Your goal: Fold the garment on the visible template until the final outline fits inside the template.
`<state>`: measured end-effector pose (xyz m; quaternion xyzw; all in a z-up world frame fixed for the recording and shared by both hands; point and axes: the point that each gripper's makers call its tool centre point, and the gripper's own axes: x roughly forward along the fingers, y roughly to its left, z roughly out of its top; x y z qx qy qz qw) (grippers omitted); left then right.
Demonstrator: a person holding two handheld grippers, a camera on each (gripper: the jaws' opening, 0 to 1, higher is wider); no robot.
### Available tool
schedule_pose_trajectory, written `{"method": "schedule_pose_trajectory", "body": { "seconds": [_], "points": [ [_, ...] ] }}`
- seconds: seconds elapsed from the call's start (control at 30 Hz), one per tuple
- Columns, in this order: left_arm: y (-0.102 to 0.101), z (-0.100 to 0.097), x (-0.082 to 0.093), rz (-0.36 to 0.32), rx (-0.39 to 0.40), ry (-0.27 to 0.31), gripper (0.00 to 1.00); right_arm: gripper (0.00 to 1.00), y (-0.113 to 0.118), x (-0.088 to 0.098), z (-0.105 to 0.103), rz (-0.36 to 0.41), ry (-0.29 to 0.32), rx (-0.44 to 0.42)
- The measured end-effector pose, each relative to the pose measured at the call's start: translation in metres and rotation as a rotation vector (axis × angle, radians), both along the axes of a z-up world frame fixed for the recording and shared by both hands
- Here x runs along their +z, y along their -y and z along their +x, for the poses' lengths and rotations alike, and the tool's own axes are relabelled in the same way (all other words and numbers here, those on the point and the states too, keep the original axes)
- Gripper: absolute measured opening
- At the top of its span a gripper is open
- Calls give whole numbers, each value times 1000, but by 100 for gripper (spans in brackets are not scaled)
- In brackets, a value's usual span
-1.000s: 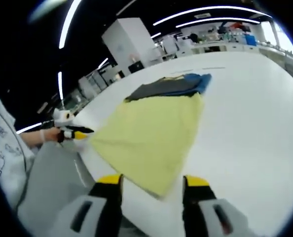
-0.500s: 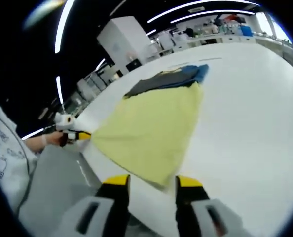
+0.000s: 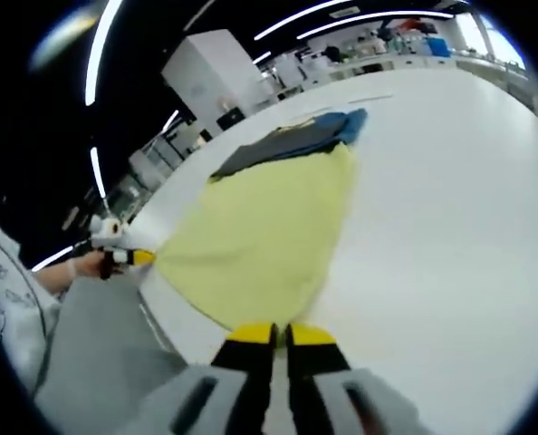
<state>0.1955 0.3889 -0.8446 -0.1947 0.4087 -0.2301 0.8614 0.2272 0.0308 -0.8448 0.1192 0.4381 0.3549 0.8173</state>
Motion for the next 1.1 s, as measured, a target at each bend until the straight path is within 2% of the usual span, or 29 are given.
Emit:
{"method": "schedule_pose_trajectory", "body": {
  "seconds": [0.07,0.13,0.3,0.37,0.53,0.63,0.67,0.7,0.87,0.97,1.1],
  "points": [
    [2,-2,0,21,-21,13,0,0,1,0,0,-11,-2,-4],
    [6,-6,0,19,-41,2,0,0,3,1,0,-13,5,8],
    [9,-12,7,-29,-59,-8,0,0,10,14,-5,28,-32,-19],
    [15,-18,16,-63,-78,-11,0,0,14,18,-8,47,-52,-26],
    [23,-33,31,-150,-110,-35,0,0,23,25,-26,34,-68,-5],
    [30,-42,41,-174,-139,-16,0,0,26,29,-37,40,-89,-3],
    [35,-47,49,-221,-147,-11,0,0,26,31,-42,43,-93,-4],
    [38,-50,53,-236,-148,-14,0,0,27,34,-46,52,-100,-8],
    [44,-65,70,-269,-165,2,0,0,30,46,-66,95,-154,-37],
    [51,-75,82,-308,-197,1,0,0,31,51,-74,103,-172,-44],
    [58,-85,90,-319,-241,-11,0,0,33,59,-83,107,-186,-40]
  ]
}}
